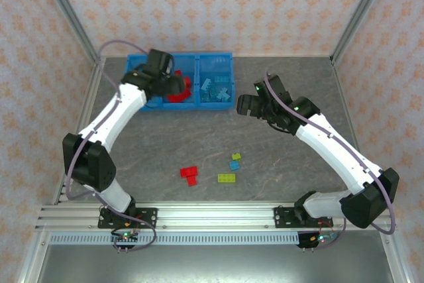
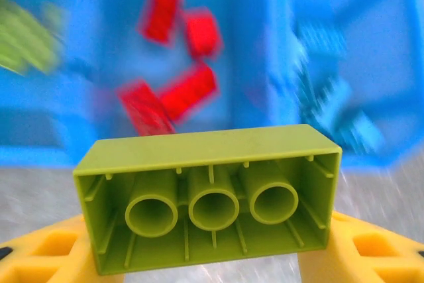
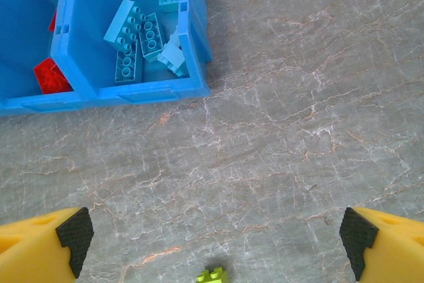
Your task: Sort the legos into containers by color
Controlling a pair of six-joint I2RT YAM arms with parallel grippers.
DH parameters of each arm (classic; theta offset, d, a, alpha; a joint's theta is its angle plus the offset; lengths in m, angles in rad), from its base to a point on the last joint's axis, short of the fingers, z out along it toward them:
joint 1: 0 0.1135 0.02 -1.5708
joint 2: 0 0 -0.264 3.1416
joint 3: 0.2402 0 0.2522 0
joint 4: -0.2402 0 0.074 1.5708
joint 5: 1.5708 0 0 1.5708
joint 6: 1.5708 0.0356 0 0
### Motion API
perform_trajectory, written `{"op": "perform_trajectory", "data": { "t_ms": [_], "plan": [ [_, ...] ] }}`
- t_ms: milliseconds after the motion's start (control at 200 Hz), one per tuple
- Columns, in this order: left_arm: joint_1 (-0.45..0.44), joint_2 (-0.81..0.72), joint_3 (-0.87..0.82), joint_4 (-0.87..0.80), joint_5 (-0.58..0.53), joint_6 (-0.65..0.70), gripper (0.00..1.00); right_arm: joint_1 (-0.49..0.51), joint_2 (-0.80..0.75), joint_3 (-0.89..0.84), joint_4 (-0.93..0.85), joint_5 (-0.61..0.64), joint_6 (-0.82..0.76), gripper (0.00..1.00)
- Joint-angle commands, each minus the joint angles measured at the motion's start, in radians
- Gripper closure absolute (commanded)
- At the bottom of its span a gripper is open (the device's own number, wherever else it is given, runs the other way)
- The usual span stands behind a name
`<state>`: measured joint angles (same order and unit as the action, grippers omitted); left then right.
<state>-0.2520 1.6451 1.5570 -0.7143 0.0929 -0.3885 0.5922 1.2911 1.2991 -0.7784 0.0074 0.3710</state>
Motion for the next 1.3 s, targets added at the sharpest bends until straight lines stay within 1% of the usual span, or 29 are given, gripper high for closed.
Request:
{"op": "perform_trajectory", "data": {
  "t_ms": [0, 140, 170, 245, 360, 475, 560, 606, 791, 926, 1021, 1081, 1146, 1296],
  "plan": [
    [0.109, 0.087, 0.097, -0.037, -0.102, -0.01, 0.49, -0.005, -0.004, 0.0, -0.004, 0.002, 0.011, 0.02],
    [0.204, 0.255, 0.251, -0.044, -0.075, -0.026, 0.49, -0.005, -0.013, -0.002, -0.01, 0.003, 0.012, 0.02],
    [0.217, 0.315, 0.296, -0.054, -0.07, -0.026, 0.49, -0.005, -0.016, -0.006, -0.011, 0.003, 0.014, 0.02],
    [0.238, 0.416, 0.399, -0.076, -0.045, -0.02, 0.49, -0.005, -0.018, -0.008, -0.009, 0.001, 0.015, 0.02],
    [0.26, 0.53, 0.534, -0.101, -0.013, -0.027, 0.48, -0.005, -0.019, -0.006, -0.011, -0.004, 0.02, 0.02],
    [0.267, 0.598, 0.638, -0.136, -0.018, -0.023, 0.39, -0.005, -0.021, -0.006, -0.016, -0.003, 0.022, 0.02],
    [0.268, 0.605, 0.67, -0.144, -0.018, -0.021, 0.28, -0.005, -0.023, -0.006, -0.015, -0.001, 0.023, 0.02],
    [0.268, 0.601, 0.674, -0.148, -0.014, -0.021, 0.27, -0.005, -0.022, -0.004, -0.015, -0.001, 0.022, 0.02],
    [0.268, 0.54, 0.656, -0.149, -0.004, -0.021, 0.19, -0.005, -0.011, 0.002, -0.005, -0.007, 0.021, 0.02],
    [0.264, 0.437, 0.608, -0.142, 0.051, -0.031, 0.21, -0.004, 0.006, 0.007, -0.003, -0.011, 0.016, 0.02],
    [0.244, 0.301, 0.494, -0.094, 0.099, -0.035, 0.25, -0.004, 0.021, 0.003, -0.01, -0.016, 0.005, 0.02],
    [0.21, 0.19, 0.406, -0.06, 0.111, -0.011, 0.25, -0.005, 0.034, -0.002, -0.027, -0.029, -0.007, 0.02],
    [0.159, 0.092, 0.322, -0.036, 0.118, 0.045, 0.26, -0.004, 0.056, -0.013, -0.051, -0.057, -0.022, 0.03],
    [0.023, -0.102, 0.129, -0.013, 0.148, 0.245, 0.26, 0.022, 0.074, -0.068, -0.122, -0.134, -0.013, 0.09]
  ]
}}
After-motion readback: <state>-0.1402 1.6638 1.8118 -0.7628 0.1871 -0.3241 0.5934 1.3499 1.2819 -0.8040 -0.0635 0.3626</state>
